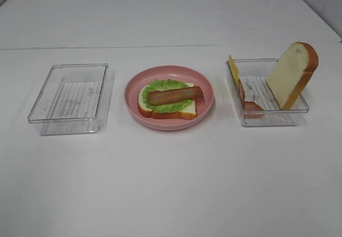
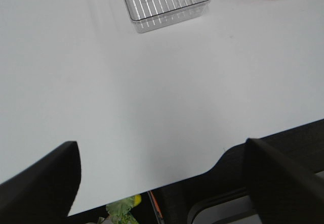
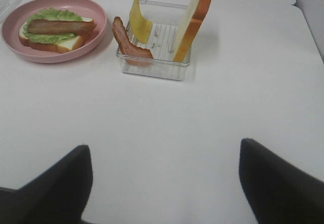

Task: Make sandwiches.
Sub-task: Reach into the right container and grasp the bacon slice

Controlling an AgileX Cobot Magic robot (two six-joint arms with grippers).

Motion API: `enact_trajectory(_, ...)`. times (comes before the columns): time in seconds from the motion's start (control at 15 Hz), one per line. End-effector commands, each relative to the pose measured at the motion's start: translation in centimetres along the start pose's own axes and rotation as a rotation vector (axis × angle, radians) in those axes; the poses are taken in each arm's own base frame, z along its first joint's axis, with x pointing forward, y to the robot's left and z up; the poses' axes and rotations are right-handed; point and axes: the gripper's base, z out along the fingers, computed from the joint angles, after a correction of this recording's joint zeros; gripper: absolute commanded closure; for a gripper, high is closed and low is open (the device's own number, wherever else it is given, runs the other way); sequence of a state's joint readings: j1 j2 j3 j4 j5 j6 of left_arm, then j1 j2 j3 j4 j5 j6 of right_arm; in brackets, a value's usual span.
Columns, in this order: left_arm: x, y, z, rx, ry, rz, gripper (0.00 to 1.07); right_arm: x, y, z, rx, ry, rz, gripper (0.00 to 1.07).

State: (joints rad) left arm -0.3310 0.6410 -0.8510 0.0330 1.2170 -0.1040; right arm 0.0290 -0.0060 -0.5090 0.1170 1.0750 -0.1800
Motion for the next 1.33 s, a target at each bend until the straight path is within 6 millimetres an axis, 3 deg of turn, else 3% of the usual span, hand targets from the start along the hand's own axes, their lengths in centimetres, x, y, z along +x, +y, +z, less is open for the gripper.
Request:
enact_trajectory(0.07, 3.6, 0.5, -0.4, -0.019, -0.037, 0.025, 0.24, -0.6, -0.1, 0.1, 0.009, -0.006, 0.006, 0.32)
enact_trajectory(0.4, 9.6, 1.1, -1.7, -0.012, -0.229, 0.079, 0.25, -5.8, -0.9, 2.4, -0.016, -0.002, 0.052, 0.32)
enact_trajectory(0.6, 12.9, 1.4, -1.3, -0.007, -0.339, 0.074, 0.25, -11.1, -1.8, 6.3, -0.056, 0.156, 0.096, 0.32)
enact_trajectory(0.8, 12.9, 1.5, -1.2, -0.021, -0.324, 0.078, 0.25, -14.9, -2.4, 10.1, -0.108, 0.253, 0.147, 0.32)
enact_trajectory(0.87, 12.5, 1.5, -1.4, -0.018, -0.377, 0.074, 0.25, -17.1, -2.6, 13.6, -0.162, 0.337, 0.158, 0.32)
enact_trajectory(1.2, 11.6, 1.4, -1.0, -0.011, -0.471, 0.080, 0.25, -18.9, -3.1, 21.3, -0.269, 0.572, 0.159, 0.32)
enact_trajectory(1.33, 11.4, 1.2, -0.3, -0.003, -0.488, 0.080, 0.25, -19.1, -2.2, 24.5, -0.291, 0.639, 0.115, 0.34)
